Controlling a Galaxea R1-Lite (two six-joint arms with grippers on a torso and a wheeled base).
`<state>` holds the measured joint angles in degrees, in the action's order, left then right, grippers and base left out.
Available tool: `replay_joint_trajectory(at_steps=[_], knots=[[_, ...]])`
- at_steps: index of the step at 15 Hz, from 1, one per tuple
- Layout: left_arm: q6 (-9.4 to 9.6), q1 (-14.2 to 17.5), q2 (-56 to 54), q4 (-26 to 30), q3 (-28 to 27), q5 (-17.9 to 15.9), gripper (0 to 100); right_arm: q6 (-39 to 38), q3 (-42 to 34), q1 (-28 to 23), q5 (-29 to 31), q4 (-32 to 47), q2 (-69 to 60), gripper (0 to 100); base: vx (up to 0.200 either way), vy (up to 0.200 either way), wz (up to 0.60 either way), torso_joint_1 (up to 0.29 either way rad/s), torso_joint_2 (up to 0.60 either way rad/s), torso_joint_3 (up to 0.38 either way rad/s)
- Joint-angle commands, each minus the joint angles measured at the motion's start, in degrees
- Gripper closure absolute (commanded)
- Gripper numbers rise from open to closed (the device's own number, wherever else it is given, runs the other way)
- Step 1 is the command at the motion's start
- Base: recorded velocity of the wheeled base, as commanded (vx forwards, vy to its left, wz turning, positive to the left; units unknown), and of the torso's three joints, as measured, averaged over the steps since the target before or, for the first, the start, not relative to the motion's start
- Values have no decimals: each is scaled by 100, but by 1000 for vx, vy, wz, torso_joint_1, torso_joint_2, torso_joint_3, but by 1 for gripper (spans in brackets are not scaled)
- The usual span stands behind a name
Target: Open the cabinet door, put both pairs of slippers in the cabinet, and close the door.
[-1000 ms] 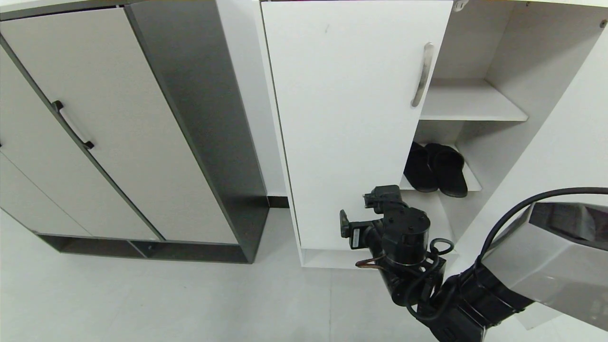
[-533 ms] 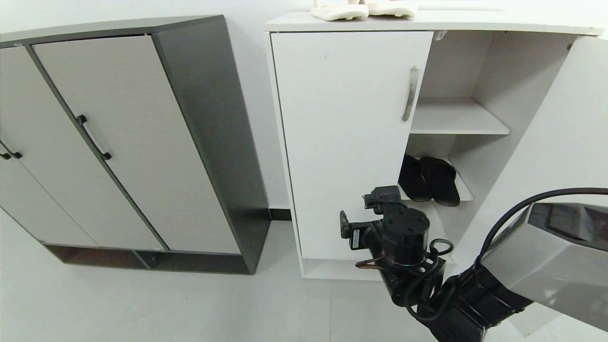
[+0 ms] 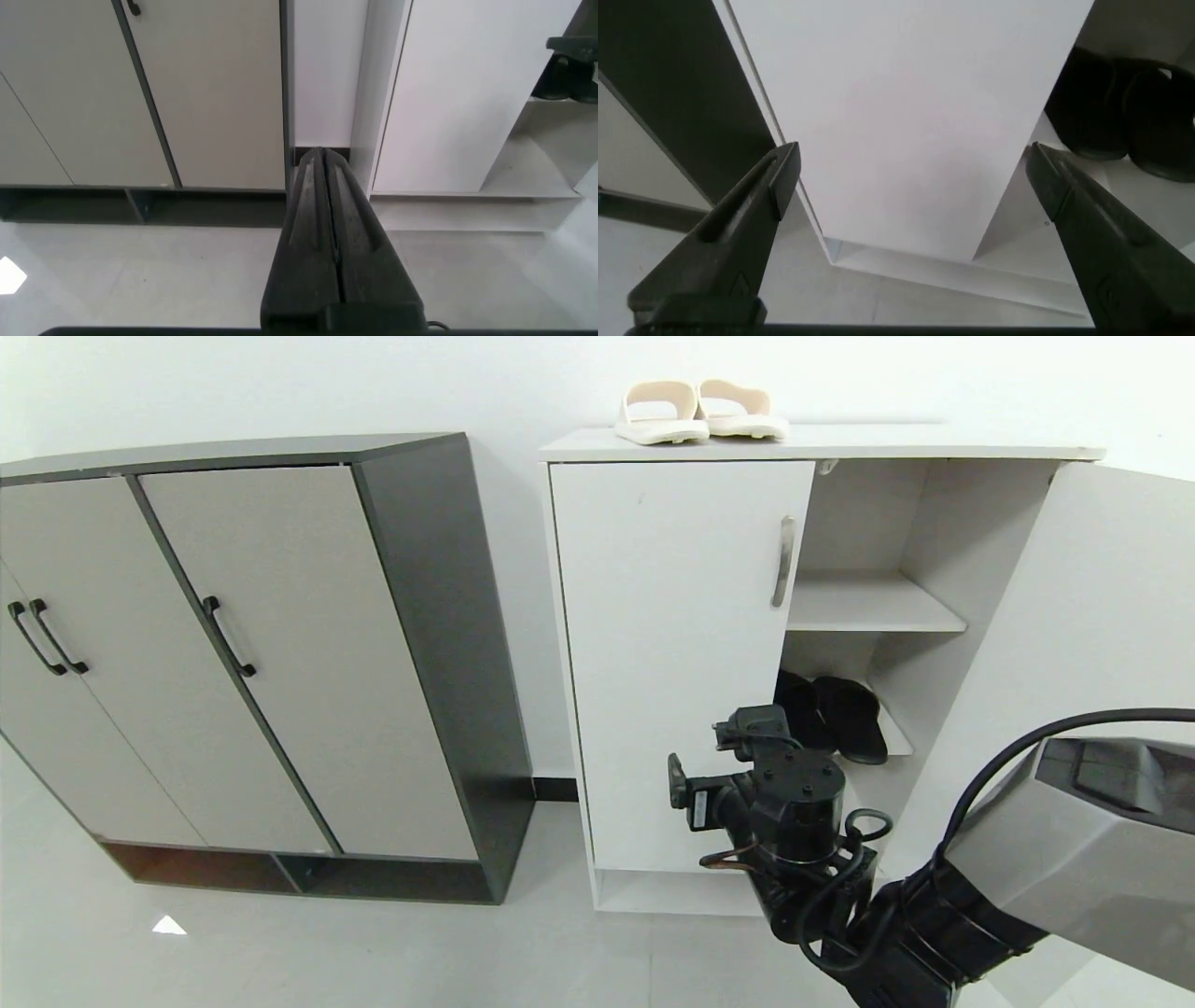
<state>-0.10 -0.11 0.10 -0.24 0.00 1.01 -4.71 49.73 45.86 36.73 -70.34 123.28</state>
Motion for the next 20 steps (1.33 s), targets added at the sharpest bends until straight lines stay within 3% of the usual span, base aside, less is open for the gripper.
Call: replay_joint_trajectory(at_steps=[1,12,20], knots=[[1,2,8,-2,0,4,100,5,-16,-16,1,-41,20,0,0,0,0,0,0,0],[-8,2,8,-2,0,13,100,620,-253,-95,-70,-832,302,0,0,0,0,0,0,0],[-8,-7,8,-2,0,13,100,620,-253,-112,-70,-832,310,0,0,0,0,38,-351,-321]])
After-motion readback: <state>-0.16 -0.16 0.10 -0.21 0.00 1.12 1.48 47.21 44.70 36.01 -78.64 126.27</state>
